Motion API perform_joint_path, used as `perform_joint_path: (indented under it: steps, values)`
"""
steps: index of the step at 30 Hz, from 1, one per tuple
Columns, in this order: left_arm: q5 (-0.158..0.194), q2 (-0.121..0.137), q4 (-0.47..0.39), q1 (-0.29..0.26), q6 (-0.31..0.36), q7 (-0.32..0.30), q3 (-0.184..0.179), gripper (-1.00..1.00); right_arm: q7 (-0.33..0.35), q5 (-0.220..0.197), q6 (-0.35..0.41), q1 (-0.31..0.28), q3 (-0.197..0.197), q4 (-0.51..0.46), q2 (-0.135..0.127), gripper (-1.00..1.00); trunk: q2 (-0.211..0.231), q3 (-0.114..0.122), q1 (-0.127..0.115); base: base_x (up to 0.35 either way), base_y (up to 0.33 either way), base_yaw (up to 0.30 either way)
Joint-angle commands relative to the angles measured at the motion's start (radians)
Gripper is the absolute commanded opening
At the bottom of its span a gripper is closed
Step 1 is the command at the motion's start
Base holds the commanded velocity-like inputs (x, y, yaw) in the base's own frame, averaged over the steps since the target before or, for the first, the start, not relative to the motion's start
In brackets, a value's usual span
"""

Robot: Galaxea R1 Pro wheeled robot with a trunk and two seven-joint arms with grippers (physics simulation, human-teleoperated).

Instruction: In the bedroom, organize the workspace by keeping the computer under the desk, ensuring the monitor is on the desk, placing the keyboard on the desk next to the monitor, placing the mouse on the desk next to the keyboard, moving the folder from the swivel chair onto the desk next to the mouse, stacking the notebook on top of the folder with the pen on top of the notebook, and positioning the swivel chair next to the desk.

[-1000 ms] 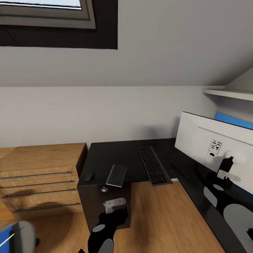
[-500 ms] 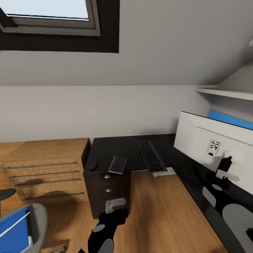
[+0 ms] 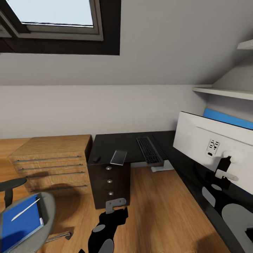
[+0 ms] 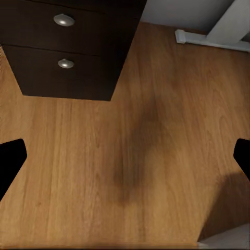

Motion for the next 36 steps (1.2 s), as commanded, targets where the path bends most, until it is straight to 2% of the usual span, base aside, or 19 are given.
perform_joint_path:
  steps: [1, 7, 13, 26, 36]
  values:
    - [0.007, 0.000, -0.001, -0.001, 0.003, 0.008, -0.001, 1.00, -0.003, -0.018, -0.007, -0.001, 0.009, 0.001, 0.000, -1.00, -0.001, -0.001, 0.000, -0.140, 0.000, 0.000]
    - [0.007, 0.000, 0.001, -0.001, 0.003, 0.008, -0.001, 1.00, -0.002, -0.018, -0.007, -0.001, 0.009, 0.001, 0.001, -1.00, -0.001, -0.001, 0.000, -0.119, 0.000, 0.000]
    - [0.007, 0.000, 0.000, -0.001, 0.003, 0.008, -0.001, 1.00, -0.004, -0.015, -0.008, -0.001, 0.009, 0.002, 0.007, -1.00, -0.001, -0.001, 0.000, -0.226, -0.226, 0.002]
    - [0.007, 0.000, 0.002, -0.001, 0.003, 0.008, -0.001, 1.00, -0.004, -0.013, -0.009, -0.001, 0.009, 0.000, 0.007, -1.00, -0.001, -0.001, 0.000, -0.024, -0.027, 0.163]
    - [0.007, 0.000, 0.002, -0.001, 0.004, 0.008, -0.001, 1.00, -0.004, -0.013, -0.009, -0.001, 0.009, 0.000, 0.007, -1.00, -0.001, -0.001, 0.000, -0.217, -0.188, 0.038]
